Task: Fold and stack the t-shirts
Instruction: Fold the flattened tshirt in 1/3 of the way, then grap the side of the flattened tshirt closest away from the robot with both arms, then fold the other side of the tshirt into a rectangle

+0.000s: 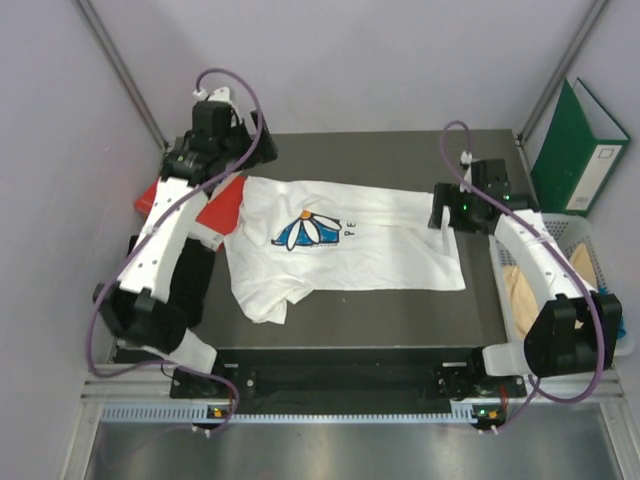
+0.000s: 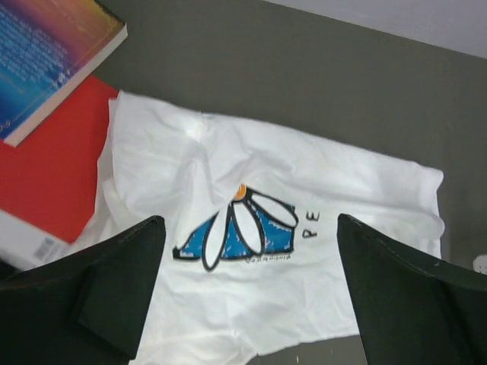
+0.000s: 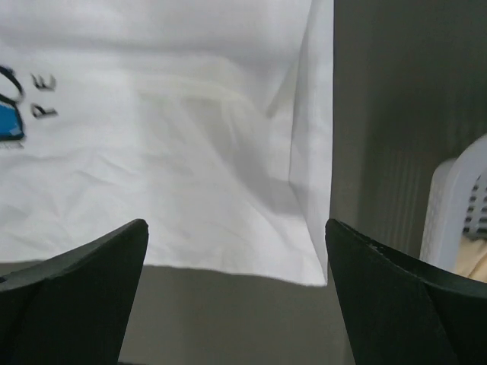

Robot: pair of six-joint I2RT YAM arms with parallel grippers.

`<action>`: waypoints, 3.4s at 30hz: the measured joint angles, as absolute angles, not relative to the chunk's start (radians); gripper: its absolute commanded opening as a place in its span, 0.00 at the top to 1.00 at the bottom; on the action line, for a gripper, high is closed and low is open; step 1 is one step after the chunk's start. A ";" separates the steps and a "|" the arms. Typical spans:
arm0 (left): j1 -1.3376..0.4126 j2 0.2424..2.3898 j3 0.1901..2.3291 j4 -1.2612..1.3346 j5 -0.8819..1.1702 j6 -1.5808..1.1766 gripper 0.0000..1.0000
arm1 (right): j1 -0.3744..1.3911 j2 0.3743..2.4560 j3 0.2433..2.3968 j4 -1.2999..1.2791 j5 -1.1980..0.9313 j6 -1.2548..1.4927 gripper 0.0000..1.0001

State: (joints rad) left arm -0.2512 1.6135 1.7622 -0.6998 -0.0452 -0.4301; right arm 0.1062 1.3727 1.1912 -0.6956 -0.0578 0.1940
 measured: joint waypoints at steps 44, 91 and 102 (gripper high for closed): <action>-0.699 1.475 0.987 -0.959 -0.031 -0.443 0.37 | 0.129 1.631 0.968 -0.679 0.048 0.341 1.00; -0.675 1.536 1.359 -1.279 -0.397 -0.654 1.00 | 0.131 1.592 1.220 -0.745 -0.028 0.291 1.00; -0.500 1.670 1.485 -1.215 -0.427 -0.608 1.00 | 0.113 1.697 1.325 -0.718 -0.023 0.280 1.00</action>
